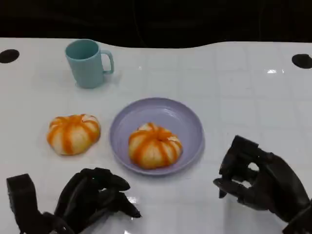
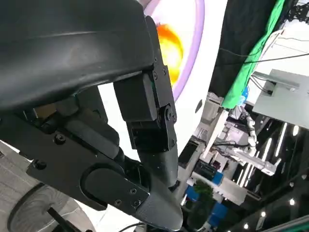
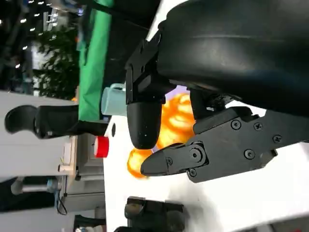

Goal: Grasp the bread from the table and place it into the plate.

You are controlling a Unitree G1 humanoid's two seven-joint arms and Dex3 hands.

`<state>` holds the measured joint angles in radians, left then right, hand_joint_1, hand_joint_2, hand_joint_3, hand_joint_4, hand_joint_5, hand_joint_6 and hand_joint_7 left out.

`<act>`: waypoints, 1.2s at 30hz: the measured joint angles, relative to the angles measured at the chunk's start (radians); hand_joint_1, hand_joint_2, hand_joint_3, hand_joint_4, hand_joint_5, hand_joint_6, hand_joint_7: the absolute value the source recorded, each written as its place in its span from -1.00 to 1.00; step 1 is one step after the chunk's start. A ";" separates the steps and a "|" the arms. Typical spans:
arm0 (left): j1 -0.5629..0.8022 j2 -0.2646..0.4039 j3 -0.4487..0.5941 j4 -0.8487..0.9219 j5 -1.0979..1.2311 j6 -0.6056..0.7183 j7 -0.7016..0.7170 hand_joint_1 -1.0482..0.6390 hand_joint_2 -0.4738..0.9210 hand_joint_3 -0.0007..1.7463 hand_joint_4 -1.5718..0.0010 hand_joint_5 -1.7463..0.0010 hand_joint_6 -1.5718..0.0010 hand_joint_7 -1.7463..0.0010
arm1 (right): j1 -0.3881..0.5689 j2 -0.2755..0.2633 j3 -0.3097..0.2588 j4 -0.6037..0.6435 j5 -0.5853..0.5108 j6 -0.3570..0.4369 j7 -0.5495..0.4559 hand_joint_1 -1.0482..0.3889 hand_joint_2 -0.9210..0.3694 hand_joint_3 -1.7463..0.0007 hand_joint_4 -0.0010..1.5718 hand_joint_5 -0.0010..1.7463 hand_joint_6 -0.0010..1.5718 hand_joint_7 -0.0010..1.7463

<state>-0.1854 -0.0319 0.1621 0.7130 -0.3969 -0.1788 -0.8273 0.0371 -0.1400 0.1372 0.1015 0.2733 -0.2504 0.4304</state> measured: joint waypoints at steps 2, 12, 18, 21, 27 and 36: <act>0.001 0.000 -0.001 -0.008 0.000 0.008 0.000 -0.95 0.77 -1.00 -1.00 0.65 -1.00 0.91 | 0.032 0.005 -0.008 -0.032 0.028 0.047 0.010 0.01 -0.97 0.87 -0.17 1.00 -0.36 1.00; 0.005 -0.001 -0.002 -0.021 0.001 0.016 0.000 -0.95 0.77 -1.00 -1.00 0.66 -1.00 0.92 | 0.138 0.022 -0.056 -0.120 0.124 0.181 0.046 -0.26 -1.00 0.84 -0.17 1.00 -0.34 1.00; 0.005 0.000 -0.002 -0.021 0.001 0.017 0.000 -0.96 0.77 -1.00 -1.00 0.63 -1.00 0.90 | 0.143 0.043 -0.072 -0.129 0.125 0.224 0.035 -0.33 -1.00 0.74 -0.15 1.00 -0.34 1.00; 0.005 0.000 -0.001 -0.021 0.001 0.017 0.000 -0.96 0.77 -1.00 -1.00 0.63 -1.00 0.89 | 0.142 0.046 -0.075 -0.123 0.120 0.225 0.037 -0.38 -1.00 0.72 -0.13 1.00 -0.33 1.00; 0.005 0.002 0.000 -0.021 0.001 0.017 0.000 -0.96 0.77 -1.00 -1.00 0.62 -1.00 0.90 | 0.133 0.053 -0.081 -0.099 0.119 0.229 0.047 -0.40 -1.00 0.71 -0.12 1.00 -0.31 0.97; 0.005 0.003 0.004 -0.018 0.000 0.017 0.000 -0.95 0.77 -1.00 -1.00 0.63 -1.00 0.91 | 0.121 0.058 -0.101 -0.081 0.115 0.235 0.053 -0.39 -1.00 0.73 -0.12 1.00 -0.31 0.98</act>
<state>-0.1800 -0.0292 0.1665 0.6950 -0.3964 -0.1619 -0.8273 0.1577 -0.0824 0.0358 0.0205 0.3888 -0.0152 0.4830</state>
